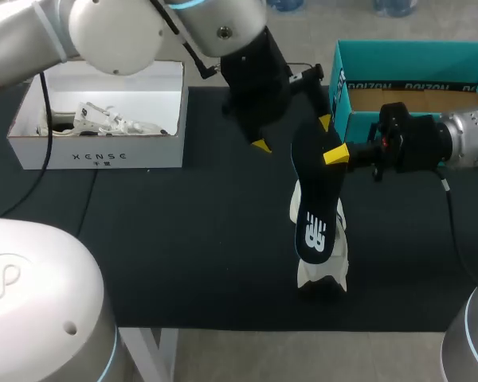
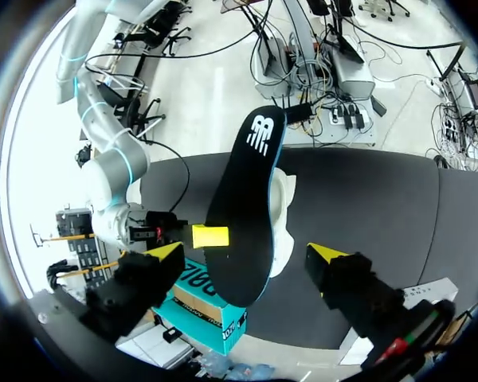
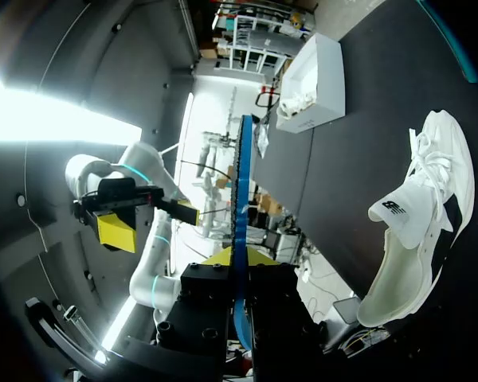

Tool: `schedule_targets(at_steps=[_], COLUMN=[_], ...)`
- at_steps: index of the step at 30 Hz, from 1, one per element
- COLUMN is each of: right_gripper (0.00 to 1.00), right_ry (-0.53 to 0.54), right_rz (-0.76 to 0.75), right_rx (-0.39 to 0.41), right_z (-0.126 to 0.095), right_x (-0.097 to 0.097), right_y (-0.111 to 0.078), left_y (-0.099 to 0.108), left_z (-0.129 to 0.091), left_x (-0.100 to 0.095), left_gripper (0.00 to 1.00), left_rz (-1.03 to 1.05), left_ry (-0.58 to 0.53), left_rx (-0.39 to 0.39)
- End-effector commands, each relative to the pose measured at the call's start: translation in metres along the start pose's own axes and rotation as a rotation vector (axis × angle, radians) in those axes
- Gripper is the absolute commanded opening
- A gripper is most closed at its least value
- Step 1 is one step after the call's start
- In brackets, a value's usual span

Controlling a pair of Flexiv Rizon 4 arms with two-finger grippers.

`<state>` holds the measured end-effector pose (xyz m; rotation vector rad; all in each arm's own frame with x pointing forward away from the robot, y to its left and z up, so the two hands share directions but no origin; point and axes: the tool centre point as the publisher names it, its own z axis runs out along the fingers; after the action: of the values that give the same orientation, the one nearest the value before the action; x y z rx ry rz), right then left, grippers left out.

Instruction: Take the shoe out of the shoebox, open the shoe tongue, remove and reinsert the insole, then place the shoe into the shoebox

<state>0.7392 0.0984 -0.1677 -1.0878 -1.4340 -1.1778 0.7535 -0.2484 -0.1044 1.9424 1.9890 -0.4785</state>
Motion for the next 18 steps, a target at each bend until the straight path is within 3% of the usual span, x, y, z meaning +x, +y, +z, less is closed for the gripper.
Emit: schedule_targets(at_steps=[1,5,9,12,18], right_gripper=[0.0,0.0,0.0,0.0,0.0], right_ry=[-0.002,-0.002,-0.002,-0.002,-0.002], right_rz=[0.001,0.001,0.001,0.001,0.001], right_rx=[-0.001,-0.001,-0.001,-0.001,-0.001], right_z=[0.001,0.001,0.001,0.001,0.001], right_x=[0.0,0.0,0.0,0.0,0.0], right_y=[-0.001,-0.001,-0.001,-0.001,-0.001], left_y=[0.009,0.01,0.008,0.013,0.02], left_z=[-0.012,-0.014,-0.016,-0.019,-0.04], left_x=[-0.009,-0.012,-0.014,-0.005,0.029], left_gripper=[1.0,1.0,1.0,1.0,1.0], left_rz=[0.007,0.017,0.02,0.006,-0.059], left_ry=[0.137,0.187,0.139,0.032,-0.399], left_rx=[0.007,-0.025,-0.011,0.016,0.162])
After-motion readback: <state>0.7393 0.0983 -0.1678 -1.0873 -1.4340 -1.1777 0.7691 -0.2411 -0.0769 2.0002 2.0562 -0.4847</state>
